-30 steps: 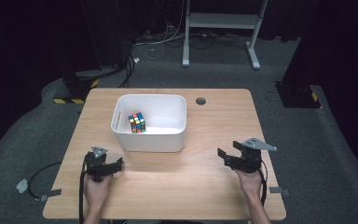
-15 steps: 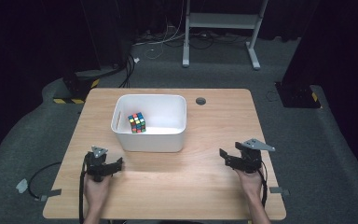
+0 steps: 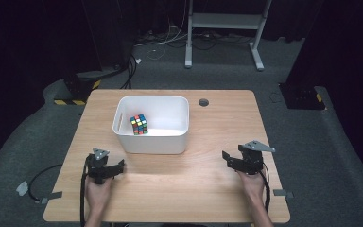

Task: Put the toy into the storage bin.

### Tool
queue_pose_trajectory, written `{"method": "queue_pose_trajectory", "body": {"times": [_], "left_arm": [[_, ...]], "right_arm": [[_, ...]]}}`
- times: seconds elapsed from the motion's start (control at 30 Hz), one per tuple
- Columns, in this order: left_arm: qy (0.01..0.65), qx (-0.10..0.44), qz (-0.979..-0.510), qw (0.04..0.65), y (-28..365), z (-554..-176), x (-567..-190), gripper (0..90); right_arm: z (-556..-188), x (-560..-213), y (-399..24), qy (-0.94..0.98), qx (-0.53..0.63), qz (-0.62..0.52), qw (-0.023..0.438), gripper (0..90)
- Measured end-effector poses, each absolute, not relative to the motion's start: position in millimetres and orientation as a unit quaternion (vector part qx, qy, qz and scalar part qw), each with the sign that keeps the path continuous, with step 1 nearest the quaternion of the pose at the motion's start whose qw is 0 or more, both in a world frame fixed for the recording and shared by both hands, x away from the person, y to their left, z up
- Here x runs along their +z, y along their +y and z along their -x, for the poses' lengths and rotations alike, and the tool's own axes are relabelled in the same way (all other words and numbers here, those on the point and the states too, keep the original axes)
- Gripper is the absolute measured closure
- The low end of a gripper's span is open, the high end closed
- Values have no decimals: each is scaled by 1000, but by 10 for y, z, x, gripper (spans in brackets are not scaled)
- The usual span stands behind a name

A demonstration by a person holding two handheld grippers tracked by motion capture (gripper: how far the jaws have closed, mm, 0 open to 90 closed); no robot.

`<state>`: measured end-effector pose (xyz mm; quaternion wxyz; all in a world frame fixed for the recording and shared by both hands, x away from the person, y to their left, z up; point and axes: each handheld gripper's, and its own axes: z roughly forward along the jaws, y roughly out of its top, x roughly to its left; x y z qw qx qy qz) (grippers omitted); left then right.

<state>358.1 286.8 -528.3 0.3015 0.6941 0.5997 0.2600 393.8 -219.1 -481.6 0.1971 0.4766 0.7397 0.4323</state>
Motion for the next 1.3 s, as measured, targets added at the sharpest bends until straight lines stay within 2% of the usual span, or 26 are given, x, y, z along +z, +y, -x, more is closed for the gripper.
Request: {"method": "queue_pose_trajectory", "body": {"times": [1.3], "left_arm": [[600,260,-694,301,2868,-3581,-5283,150]], "right_arm": [[-4139,-5031,-2168,748,389,-499,200,231]]}}
